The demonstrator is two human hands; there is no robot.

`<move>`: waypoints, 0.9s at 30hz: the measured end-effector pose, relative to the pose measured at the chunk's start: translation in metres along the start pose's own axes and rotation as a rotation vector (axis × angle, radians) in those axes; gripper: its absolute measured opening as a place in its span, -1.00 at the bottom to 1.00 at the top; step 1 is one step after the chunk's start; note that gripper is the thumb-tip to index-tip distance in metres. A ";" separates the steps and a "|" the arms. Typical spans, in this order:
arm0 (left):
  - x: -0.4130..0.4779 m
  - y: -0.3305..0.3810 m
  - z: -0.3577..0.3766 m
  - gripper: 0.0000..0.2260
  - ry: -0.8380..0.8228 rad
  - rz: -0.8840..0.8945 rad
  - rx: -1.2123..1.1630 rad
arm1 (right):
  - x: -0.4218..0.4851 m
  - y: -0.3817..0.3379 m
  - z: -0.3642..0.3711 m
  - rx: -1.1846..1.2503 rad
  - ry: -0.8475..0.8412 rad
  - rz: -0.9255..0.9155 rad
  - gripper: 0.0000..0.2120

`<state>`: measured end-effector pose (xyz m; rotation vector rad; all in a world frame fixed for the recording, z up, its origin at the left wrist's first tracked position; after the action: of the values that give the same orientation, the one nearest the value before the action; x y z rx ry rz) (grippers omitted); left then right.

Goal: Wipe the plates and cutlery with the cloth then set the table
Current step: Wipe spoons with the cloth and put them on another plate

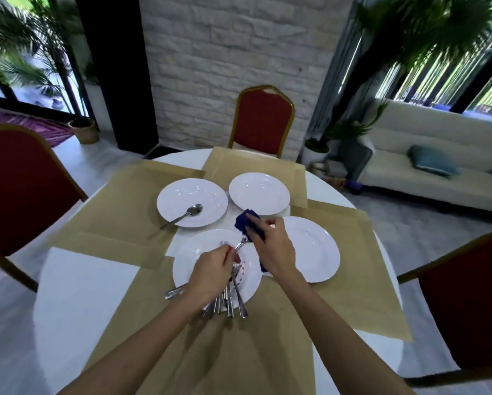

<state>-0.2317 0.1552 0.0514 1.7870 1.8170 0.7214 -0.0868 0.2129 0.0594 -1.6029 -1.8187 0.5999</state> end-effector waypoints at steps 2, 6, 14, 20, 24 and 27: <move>-0.007 0.006 -0.003 -0.73 0.040 0.027 0.018 | 0.002 -0.007 -0.010 0.065 0.044 0.054 -0.69; -0.013 0.014 -0.012 -0.74 0.117 -0.014 -0.071 | -0.008 -0.029 -0.009 -0.196 -0.033 -0.237 -0.65; -0.022 0.031 -0.012 -0.75 -0.073 0.124 0.333 | 0.010 -0.009 -0.044 0.519 0.043 0.231 -0.84; -0.009 0.030 -0.017 -0.74 -0.202 -0.011 -0.111 | 0.004 -0.004 -0.053 0.681 0.379 0.158 -0.77; -0.009 0.029 -0.020 -0.72 -0.367 -0.165 -0.602 | -0.007 -0.015 -0.055 0.427 0.288 -0.222 -0.68; -0.012 0.035 -0.020 -0.71 -0.365 -0.162 -0.660 | -0.005 -0.012 -0.039 0.078 0.104 -0.325 -0.64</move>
<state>-0.2190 0.1430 0.0896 1.2223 1.2631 0.7563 -0.0672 0.2031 0.0938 -1.2284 -1.8992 0.4251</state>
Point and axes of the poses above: each hand's wrist, its own x-axis towards the middle knuckle, its own z-axis out of the palm, y = z × x, the point moved 3 cm from there along x, towards the middle knuckle, and after that the axes turned 6 degrees about x, right-handed, at the moved point
